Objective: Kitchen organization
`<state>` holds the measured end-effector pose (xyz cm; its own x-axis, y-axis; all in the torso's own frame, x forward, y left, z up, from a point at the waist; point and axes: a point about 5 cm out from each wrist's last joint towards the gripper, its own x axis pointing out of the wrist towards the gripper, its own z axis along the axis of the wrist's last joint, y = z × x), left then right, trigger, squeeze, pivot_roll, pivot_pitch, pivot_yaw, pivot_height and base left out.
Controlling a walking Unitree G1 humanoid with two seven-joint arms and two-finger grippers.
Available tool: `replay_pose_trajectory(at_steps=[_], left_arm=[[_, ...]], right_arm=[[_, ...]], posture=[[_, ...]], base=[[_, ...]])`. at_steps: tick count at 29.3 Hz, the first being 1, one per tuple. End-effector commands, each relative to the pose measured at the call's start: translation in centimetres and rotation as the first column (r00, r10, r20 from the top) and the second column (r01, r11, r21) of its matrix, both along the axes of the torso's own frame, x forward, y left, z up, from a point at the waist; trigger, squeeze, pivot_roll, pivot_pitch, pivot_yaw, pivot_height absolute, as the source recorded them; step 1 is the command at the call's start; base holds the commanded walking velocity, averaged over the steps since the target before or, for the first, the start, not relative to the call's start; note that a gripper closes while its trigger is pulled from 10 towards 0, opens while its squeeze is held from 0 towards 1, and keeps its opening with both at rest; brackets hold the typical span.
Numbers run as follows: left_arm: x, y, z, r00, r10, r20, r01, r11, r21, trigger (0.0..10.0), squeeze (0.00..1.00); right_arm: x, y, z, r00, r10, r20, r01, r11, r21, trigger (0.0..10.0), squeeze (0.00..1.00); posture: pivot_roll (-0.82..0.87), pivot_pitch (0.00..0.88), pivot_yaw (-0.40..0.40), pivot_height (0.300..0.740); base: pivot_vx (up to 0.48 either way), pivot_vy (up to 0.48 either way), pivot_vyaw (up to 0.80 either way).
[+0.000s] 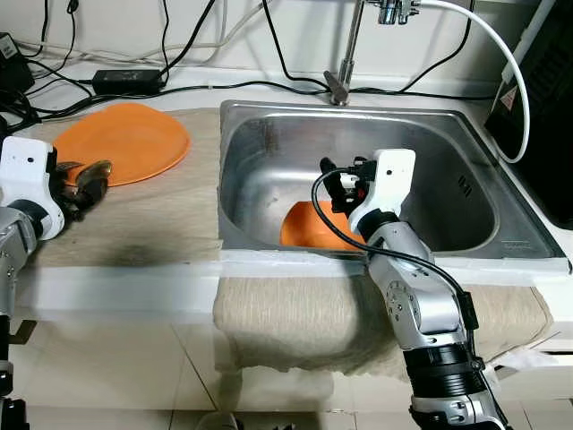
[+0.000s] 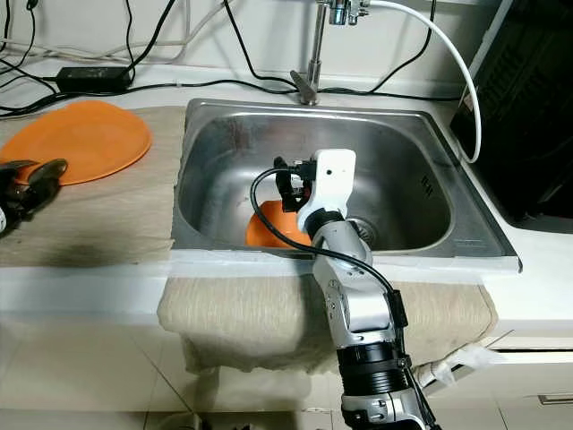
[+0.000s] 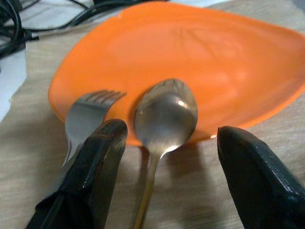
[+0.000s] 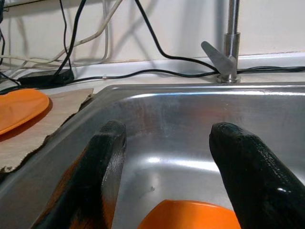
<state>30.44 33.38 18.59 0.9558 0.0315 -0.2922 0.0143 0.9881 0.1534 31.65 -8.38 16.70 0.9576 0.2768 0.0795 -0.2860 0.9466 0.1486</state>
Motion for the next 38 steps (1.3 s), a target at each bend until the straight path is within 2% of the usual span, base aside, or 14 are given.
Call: replay_pose_trajectory(at_steps=[1,6,18,19,20,21,38], left_arm=[[-0.1,0.5,0.1,1.0,0.012,-0.028,-0.011,1.0,0.024,10.0,0.0],[-0.1,0.6,0.0,0.999,0.019,-0.048,-0.018,1.0,0.017,10.0,0.0],[0.0,0.3,-1.3,0.986,-0.01,-0.167,0.017,0.999,0.04,10.0,0.0],[0.0,0.2,-1.4,0.985,-0.015,-0.174,0.023,0.999,0.041,7.4,0.0],[0.0,0.2,-1.5,0.984,-0.019,-0.179,0.027,0.999,0.042,2.7,0.0],[0.0,0.1,-1.7,0.982,-0.033,-0.187,0.041,0.998,0.038,0.0,0.0],[0.0,-1.0,-2.9,0.971,-0.094,-0.221,0.099,0.995,0.015,0.0,0.0]], right_arm=[[-0.2,-0.1,0.0,1.0,-0.001,-0.001,0.001,1.0,0.001,10.0,0.0],[-0.1,-0.1,0.0,1.0,0.003,-0.002,-0.003,1.0,-0.001,10.0,0.0],[-0.1,0.1,-0.1,1.0,0.005,-0.006,-0.005,1.0,-0.005,10.0,0.0],[-0.1,0.1,-0.1,1.0,0.004,-0.006,-0.004,1.0,-0.004,10.0,0.0],[-0.1,0.1,-0.1,1.0,0.003,-0.007,-0.003,1.0,-0.005,10.0,0.0],[-0.1,0.0,-0.1,1.0,0.003,-0.007,-0.003,1.0,-0.005,10.0,0.0],[-0.2,0.1,-0.4,1.0,0.01,-0.018,-0.01,1.0,-0.007,10.0,0.0]], posture=[[0.15,0.0,0.007,0.74],[0.15,0.0,0.006,0.74],[0.15,0.0,0.014,0.74],[0.14,0.0,0.016,0.74],[0.14,0.0,0.016,0.74],[0.14,0.0,0.016,0.74],[0.14,0.0,0.015,0.74]], base=[[0.0,0.0,0.0],[0.0,0.0,0.0],[0.0,0.0,0.0],[0.0,0.0,0.0],[0.0,0.0,0.0],[0.0,0.0,0.0],[0.0,0.0,0.0]])
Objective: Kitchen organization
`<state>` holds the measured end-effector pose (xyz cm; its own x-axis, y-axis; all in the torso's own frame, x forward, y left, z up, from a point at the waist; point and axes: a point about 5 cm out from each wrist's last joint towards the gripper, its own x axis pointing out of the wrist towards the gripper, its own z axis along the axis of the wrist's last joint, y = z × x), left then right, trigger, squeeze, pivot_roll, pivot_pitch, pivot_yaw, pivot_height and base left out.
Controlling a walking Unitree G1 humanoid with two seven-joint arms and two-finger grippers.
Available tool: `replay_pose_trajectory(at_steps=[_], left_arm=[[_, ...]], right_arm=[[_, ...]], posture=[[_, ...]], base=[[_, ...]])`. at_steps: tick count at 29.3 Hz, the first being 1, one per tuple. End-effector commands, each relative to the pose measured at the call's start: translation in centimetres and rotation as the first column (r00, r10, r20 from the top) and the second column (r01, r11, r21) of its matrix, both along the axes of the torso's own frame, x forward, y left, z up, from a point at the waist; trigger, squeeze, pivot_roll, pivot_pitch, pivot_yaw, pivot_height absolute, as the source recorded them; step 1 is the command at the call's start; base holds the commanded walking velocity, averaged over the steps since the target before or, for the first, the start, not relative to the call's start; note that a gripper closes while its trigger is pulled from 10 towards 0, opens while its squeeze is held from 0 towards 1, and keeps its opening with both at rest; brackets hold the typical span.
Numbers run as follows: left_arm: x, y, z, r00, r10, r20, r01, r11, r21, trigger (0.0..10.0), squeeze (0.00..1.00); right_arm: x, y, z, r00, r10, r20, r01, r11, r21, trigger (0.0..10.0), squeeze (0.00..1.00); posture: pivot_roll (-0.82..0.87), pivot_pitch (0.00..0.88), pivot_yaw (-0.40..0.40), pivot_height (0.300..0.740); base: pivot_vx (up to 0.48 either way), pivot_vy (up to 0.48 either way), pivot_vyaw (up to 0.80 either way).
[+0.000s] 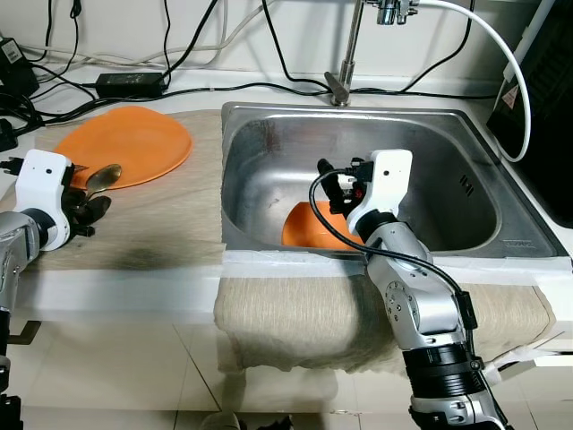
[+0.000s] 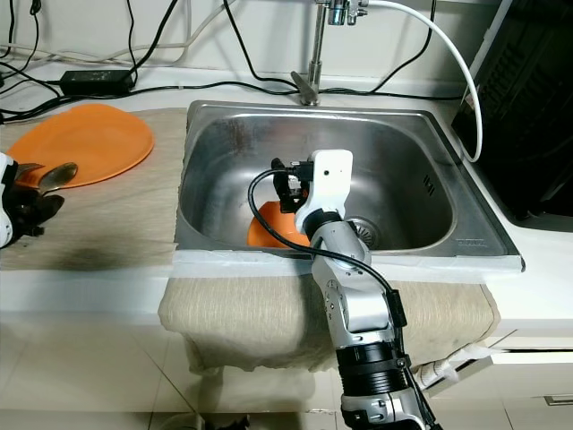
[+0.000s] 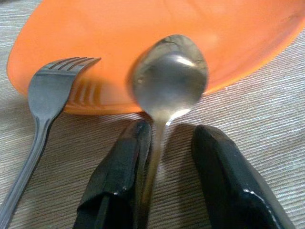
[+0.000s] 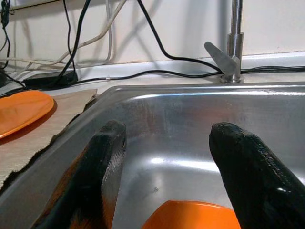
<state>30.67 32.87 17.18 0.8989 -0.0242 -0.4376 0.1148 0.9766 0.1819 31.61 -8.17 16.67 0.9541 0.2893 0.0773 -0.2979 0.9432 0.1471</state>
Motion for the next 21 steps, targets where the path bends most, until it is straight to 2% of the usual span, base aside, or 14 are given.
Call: replay_pose_trajectory(at_steps=[1,11,19,21], left_arm=[[-0.2,-0.4,-1.5,0.998,-0.021,-0.066,0.021,1.0,-0.01,0.0,0.0],[-0.2,-0.4,-0.5,0.999,-0.042,-0.005,0.042,0.999,-0.009,0.0,0.0],[0.1,-1.0,0.7,0.996,-0.065,0.06,0.068,0.997,-0.039,0.0,0.0],[0.3,-1.4,1.4,0.992,-0.083,0.1,0.09,0.994,-0.067,0.0,0.0]], right_arm=[[-0.2,-0.1,-0.4,1.0,-0.002,-0.017,0.002,1.0,-0.005,10.0,0.0],[-0.3,0.0,-0.9,0.999,0.004,-0.038,-0.004,1.0,-0.009,10.0,0.0],[-0.3,0.0,-1.1,0.999,0.007,-0.046,-0.008,1.0,-0.008,10.0,0.0],[-0.3,0.1,-1.0,0.999,0.01,-0.052,-0.01,1.0,0.007,10.0,0.0]], posture=[[0.14,0.0,0.014,0.74],[0.14,0.0,0.013,0.74],[0.14,0.0,0.012,0.74],[0.15,0.001,0.013,0.74]], base=[[0.0,0.0,0.0],[0.0,0.0,0.0],[0.0,0.0,0.0],[0.0,0.0,0.0]])
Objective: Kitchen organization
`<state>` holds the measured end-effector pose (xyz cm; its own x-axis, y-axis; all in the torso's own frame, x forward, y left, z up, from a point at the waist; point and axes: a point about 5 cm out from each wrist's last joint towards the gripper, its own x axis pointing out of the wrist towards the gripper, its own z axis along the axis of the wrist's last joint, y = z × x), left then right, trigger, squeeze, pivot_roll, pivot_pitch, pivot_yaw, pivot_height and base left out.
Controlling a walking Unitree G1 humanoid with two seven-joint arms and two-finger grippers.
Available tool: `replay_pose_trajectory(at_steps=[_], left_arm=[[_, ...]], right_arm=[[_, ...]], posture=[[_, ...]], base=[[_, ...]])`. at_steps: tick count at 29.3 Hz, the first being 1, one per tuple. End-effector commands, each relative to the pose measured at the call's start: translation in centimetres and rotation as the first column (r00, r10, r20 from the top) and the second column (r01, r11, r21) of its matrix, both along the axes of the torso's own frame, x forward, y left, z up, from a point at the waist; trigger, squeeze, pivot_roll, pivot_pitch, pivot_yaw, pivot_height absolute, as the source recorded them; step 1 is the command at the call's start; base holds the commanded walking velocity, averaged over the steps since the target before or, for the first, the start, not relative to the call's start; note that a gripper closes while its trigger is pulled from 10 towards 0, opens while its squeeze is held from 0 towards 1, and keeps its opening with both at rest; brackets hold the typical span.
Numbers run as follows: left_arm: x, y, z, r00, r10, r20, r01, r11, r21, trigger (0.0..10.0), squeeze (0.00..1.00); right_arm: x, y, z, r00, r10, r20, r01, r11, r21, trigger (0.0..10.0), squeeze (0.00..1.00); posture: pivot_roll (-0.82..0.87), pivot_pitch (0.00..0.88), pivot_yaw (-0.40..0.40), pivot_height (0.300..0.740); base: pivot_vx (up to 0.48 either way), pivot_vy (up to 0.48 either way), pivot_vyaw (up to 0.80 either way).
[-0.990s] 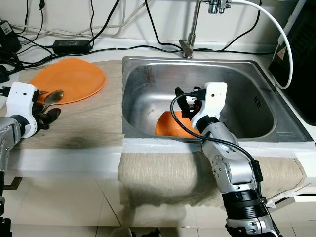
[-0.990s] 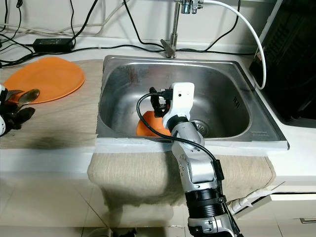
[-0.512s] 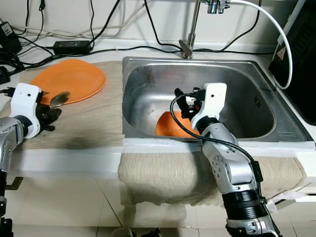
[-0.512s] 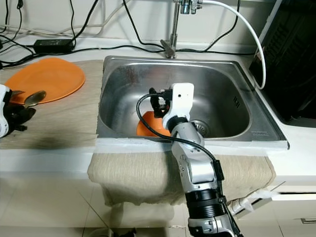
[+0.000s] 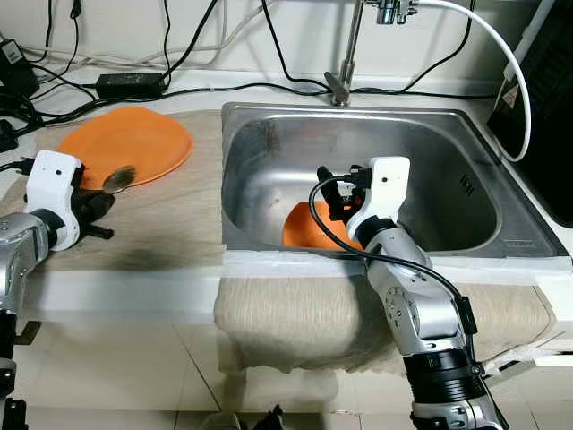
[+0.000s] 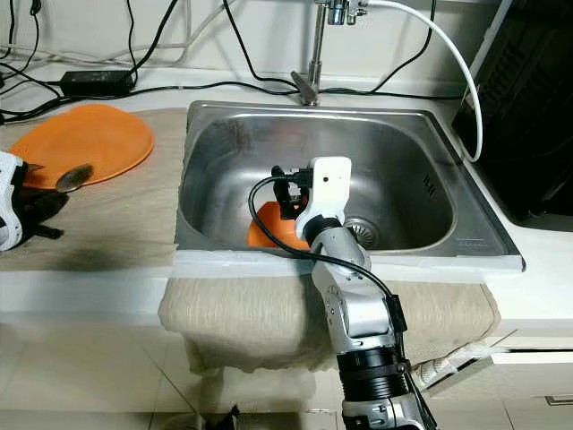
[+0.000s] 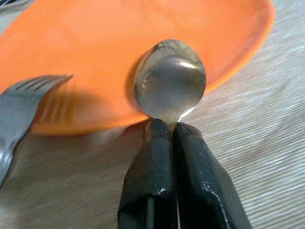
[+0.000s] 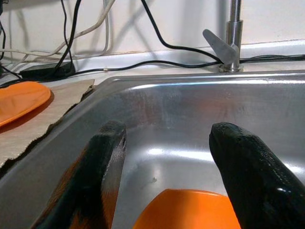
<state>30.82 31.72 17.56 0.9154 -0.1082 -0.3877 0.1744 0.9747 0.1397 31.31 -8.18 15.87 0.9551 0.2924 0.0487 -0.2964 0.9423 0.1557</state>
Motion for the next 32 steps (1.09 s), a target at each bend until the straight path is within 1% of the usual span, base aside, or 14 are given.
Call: replay_pose_trajectory(at_steps=[1,2,5,8,9,12,17,21,22,25,26,27,28,32], left_arm=[[0.2,-0.3,1.1,0.998,-0.02,0.054,0.022,0.999,-0.029,0.0,0.0],[0.2,-0.3,1.1,0.998,-0.02,0.054,0.022,0.999,-0.029,0.0,0.0],[0.3,-0.7,1.5,0.997,-0.034,0.076,0.037,0.999,-0.039,0.0,0.0],[0.5,-1.7,2.1,0.991,-0.07,0.114,0.078,0.995,-0.069,0.0,0.0],[0.6,-2.0,2.2,0.989,-0.078,0.126,0.088,0.994,-0.069,0.0,0.0],[0.9,-3.1,2.6,0.98,-0.104,0.169,0.119,0.99,-0.081,0.0,0.0],[1.2,-4.5,2.5,0.97,-0.133,0.204,0.153,0.984,-0.087,0.0,0.0],[1.2,-5.0,2.3,0.966,-0.136,0.219,0.159,0.983,-0.089,0.0,0.0],[1.3,-5.4,2.5,0.961,-0.141,0.236,0.168,0.981,-0.096,0.0,0.0],[1.4,-5.9,2.7,0.956,-0.151,0.252,0.181,0.979,-0.098,0.0,0.0],[1.4,-6.4,2.8,0.95,-0.164,0.267,0.197,0.975,-0.103,0.0,0.0],[1.4,-6.4,2.8,0.95,-0.164,0.267,0.197,0.975,-0.103,0.0,0.0],[1.4,-6.7,2.8,0.947,-0.17,0.271,0.203,0.974,-0.098,0.0,0.0],[1.4,-7.2,2.9,0.942,-0.185,0.281,0.217,0.972,-0.087,0.0,0.0]], right_arm=[[0.1,0.1,-0.2,1.0,0.007,-0.024,-0.007,1.0,0.013,10.0,0.0],[0.1,0.1,-0.2,1.0,0.007,-0.024,-0.007,1.0,0.013,10.0,0.0],[0.2,0.1,0.1,0.999,0.015,-0.03,-0.014,0.998,0.054,10.0,0.0],[0.5,0.1,0.9,0.998,0.049,-0.04,-0.043,0.99,0.134,10.0,0.0],[0.6,0.1,1.1,0.998,0.058,-0.04,-0.052,0.988,0.144,10.0,0.0],[0.8,0.2,1.2,0.996,0.077,-0.045,-0.068,0.983,0.169,10.0,0.0],[1.2,0.3,1.4,0.994,0.096,-0.051,-0.084,0.976,0.201,10.0,0.0],[1.2,0.8,1.7,0.99,0.13,-0.054,-0.114,0.968,0.224,10.0,0.0],[1.2,1.2,1.7,0.985,0.16,-0.071,-0.135,0.954,0.269,10.0,0.0],[1.2,1.7,1.7,0.978,0.19,-0.088,-0.154,0.936,0.315,10.0,0.0],[1.2,2.2,1.7,0.97,0.218,-0.105,-0.165,0.914,0.37,10.0,0.0],[1.2,2.2,1.7,0.97,0.218,-0.105,-0.165,0.914,0.37,10.0,0.0],[1.3,2.6,1.9,0.965,0.238,-0.11,-0.176,0.898,0.403,10.0,0.0],[1.4,3.0,2.3,0.959,0.262,-0.109,-0.19,0.878,0.439,10.0,0.0]], posture=[[0.15,0.001,0.013,0.74],[0.15,0.001,0.013,0.74],[0.15,0.001,0.013,0.74],[0.14,0.003,0.012,0.74],[0.14,0.003,0.011,0.74],[0.14,0.004,0.011,0.74],[0.14,0.004,0.011,0.74],[0.14,0.003,0.012,0.74],[0.14,0.003,0.012,0.74],[0.14,0.003,0.012,0.74],[0.14,0.003,0.012,0.74],[0.14,0.003,0.012,0.74],[0.14,0.003,0.012,0.74],[0.14,0.003,0.012,0.74]], base=[[0.0,0.0,0.0],[0.0,0.0,0.0],[0.0,0.0,0.0],[0.0,0.0,0.0],[0.0,0.0,0.0],[0.0,0.0,0.0],[0.0,0.0,0.0],[0.0,0.0,0.0],[0.0,0.0,0.0],[0.0,0.0,0.0],[0.0,0.0,0.0],[0.0,0.0,0.0],[0.0,0.0,0.0],[0.0,0.0,0.0]])
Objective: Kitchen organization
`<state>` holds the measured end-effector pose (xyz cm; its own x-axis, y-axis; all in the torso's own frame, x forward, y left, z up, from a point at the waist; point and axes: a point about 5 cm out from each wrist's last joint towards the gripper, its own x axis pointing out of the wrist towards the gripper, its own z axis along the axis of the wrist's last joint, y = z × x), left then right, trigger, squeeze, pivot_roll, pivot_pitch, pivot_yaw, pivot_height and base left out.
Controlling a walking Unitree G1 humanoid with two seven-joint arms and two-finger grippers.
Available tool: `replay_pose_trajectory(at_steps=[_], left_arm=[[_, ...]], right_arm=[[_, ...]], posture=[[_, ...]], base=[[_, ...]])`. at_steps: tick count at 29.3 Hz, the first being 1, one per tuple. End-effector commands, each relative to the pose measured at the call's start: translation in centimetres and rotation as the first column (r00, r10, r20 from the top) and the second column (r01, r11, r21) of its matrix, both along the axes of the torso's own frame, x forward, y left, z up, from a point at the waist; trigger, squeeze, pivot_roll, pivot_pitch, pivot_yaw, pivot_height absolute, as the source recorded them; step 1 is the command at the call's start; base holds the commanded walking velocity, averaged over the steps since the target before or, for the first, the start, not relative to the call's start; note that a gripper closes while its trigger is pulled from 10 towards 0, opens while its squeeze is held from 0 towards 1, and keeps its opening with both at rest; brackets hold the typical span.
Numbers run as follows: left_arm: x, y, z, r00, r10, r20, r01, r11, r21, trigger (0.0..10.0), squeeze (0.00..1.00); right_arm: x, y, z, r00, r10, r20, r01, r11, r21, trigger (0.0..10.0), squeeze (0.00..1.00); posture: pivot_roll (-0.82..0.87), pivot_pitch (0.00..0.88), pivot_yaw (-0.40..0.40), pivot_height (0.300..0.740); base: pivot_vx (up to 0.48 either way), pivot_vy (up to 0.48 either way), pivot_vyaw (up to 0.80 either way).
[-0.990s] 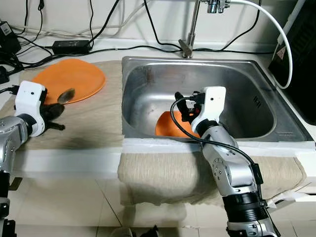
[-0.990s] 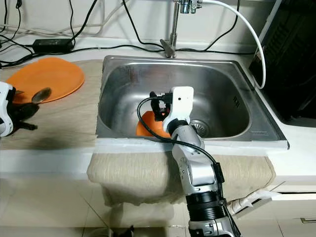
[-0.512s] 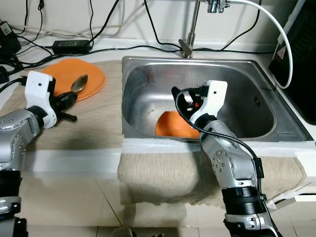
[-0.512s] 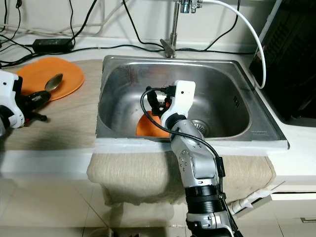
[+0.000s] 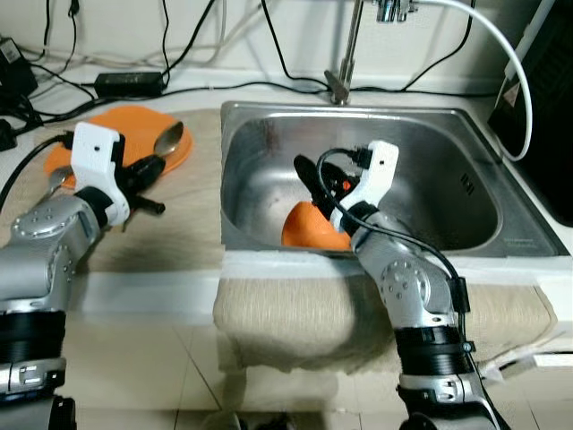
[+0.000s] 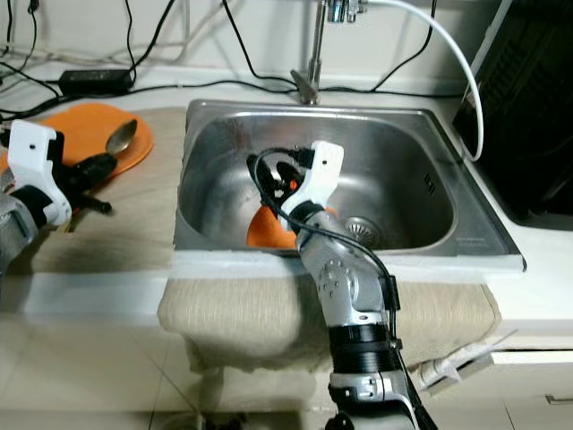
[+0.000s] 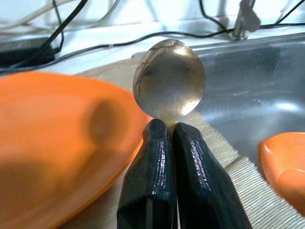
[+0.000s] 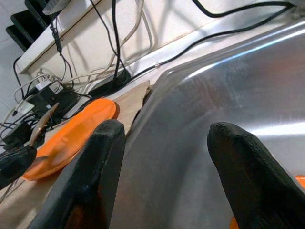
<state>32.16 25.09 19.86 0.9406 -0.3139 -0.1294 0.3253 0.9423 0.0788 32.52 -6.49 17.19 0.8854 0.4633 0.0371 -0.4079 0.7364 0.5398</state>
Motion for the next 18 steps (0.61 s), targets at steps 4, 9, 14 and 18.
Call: replay_pose_trajectory(at_steps=[4,9,14,18], left_arm=[[0.0,-0.9,0.6,0.999,-0.024,0.037,0.024,1.0,0.006,0.0,0.0],[0.0,-1.2,0.4,0.999,-0.026,0.037,0.026,1.0,0.013,0.0,0.0],[0.0,-2.0,0.0,0.999,-0.027,0.044,0.026,1.0,0.012,0.0,0.0],[0.0,-2.4,-0.3,0.998,-0.03,0.053,0.029,0.999,0.017,0.0,0.0]], right_arm=[[0.4,2.3,1.7,0.998,0.069,-0.009,-0.068,0.99,0.121,10.0,0.0],[0.5,3.2,2.9,0.994,0.112,0.003,-0.111,0.982,0.152,10.0,0.0],[0.6,3.8,3.7,0.99,0.139,0.018,-0.14,0.977,0.163,10.0,0.0],[0.7,4.5,3.8,0.985,0.171,0.006,-0.169,0.968,0.185,10.0,0.0]], posture=[[0.15,0.002,0.012,0.74],[0.15,0.0,0.009,0.74],[0.15,0.0,0.003,0.74],[0.15,0.0,0.0,0.74]], base=[[0.0,0.0,0.0],[0.0,0.0,0.0],[0.0,0.0,0.0],[0.0,0.0,0.0]])
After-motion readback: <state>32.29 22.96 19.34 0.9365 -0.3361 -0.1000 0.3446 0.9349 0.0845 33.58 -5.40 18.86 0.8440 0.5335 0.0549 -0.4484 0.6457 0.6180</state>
